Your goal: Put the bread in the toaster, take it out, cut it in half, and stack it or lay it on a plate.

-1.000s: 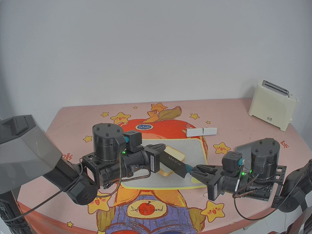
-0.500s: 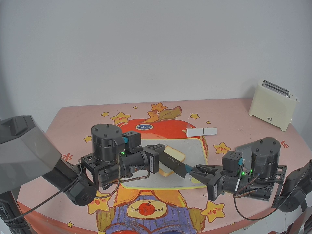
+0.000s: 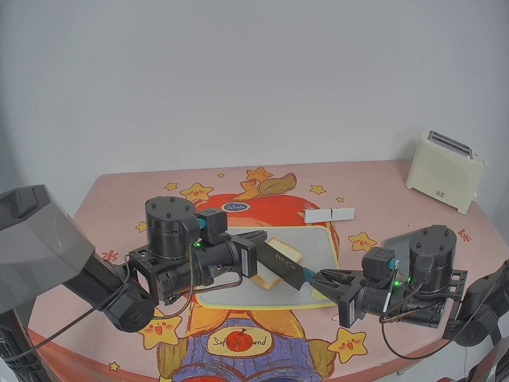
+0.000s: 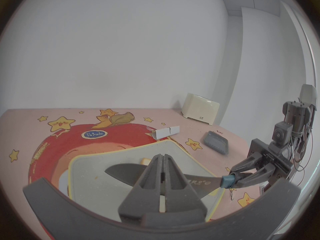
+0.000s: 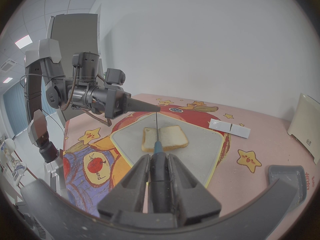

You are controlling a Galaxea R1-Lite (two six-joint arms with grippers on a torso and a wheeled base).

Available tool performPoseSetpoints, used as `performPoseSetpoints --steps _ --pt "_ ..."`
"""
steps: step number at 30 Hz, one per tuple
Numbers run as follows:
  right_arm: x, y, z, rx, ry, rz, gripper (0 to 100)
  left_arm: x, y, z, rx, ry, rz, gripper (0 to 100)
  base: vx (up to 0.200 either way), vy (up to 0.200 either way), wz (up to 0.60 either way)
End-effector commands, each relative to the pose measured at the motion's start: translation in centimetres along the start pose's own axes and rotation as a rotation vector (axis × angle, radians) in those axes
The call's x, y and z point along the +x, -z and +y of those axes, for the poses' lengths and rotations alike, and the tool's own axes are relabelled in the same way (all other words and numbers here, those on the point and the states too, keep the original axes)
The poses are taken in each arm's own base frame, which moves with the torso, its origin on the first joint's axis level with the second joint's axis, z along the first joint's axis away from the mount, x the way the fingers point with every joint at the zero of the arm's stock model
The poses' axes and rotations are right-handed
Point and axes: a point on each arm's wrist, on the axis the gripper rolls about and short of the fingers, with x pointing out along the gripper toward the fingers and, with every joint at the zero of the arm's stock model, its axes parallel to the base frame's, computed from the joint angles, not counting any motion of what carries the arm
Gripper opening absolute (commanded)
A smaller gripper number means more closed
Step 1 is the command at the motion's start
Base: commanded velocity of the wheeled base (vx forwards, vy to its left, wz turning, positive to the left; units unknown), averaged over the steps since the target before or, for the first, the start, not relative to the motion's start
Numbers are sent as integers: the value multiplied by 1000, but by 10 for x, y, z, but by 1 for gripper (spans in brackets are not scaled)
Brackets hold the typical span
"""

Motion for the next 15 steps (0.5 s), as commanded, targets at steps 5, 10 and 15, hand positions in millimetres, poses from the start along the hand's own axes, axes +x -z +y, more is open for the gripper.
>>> performPoseSetpoints --steps 5,10,15 --pt "0 -1 0 0 -1 -7 0 -27 -30 12 -2 -42 -101 0 0 0 0" --pt "1 -4 0 1 -2 -50 0 -65 -55 25 3 -106 -200 0 0 0 0" --pt "0 -5 0 -1 -3 -70 0 -114 -65 24 9 -141 -274 0 0 0 0"
